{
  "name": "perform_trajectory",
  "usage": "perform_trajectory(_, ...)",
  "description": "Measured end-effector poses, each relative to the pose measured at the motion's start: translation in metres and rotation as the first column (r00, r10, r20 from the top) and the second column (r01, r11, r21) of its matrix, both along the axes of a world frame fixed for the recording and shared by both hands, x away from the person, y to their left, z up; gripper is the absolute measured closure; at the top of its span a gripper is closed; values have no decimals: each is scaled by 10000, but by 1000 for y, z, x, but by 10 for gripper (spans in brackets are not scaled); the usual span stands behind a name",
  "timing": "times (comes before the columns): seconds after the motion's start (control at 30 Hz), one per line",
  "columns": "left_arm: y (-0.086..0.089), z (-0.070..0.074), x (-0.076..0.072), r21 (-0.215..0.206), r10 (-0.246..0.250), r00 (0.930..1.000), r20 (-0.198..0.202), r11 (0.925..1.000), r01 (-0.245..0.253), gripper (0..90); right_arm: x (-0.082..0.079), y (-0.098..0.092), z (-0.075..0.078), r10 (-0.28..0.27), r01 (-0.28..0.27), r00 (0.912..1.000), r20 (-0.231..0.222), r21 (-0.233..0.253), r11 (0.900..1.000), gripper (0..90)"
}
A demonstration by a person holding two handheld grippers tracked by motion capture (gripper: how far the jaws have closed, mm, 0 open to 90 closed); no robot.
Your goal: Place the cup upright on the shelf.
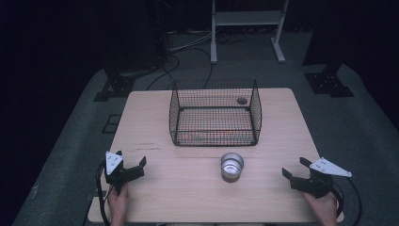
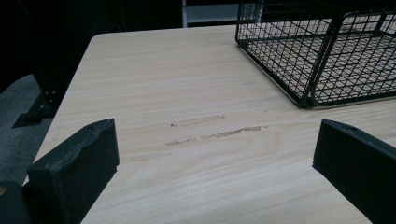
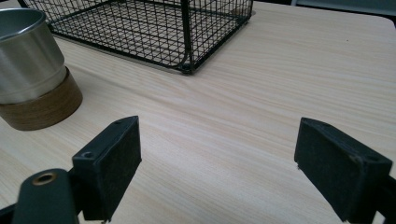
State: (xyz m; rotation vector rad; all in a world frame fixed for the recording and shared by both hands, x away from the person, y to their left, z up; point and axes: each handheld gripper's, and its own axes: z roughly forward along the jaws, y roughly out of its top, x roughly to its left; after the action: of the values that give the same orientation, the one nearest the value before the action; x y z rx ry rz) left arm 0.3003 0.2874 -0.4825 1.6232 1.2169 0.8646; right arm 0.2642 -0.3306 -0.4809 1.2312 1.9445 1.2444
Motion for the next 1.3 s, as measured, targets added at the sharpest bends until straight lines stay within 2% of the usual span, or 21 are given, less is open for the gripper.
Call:
perform_trajectory(0.37,-1,0,-1,13,-38,10000,6,10000,38,0,-4,3,4,93,-93,9998,148,14,10000,140)
perform_trajectory(0.77,0,0,-1,44,-98,9999,34,9999,98,0,-5,23,11,805,-796,9965,233,-343,9962,136)
perform_trajectory(1.03,-1,0,-1,52,-103,9999,35,9999,103,0,-7,29,15,1162,-1153,9929,240,-352,9927,130)
perform_trajectory(1.3,0,0,-1,43,-109,9999,39,9999,109,0,-8,40,15,1577,-1571,9875,68,-540,9861,113)
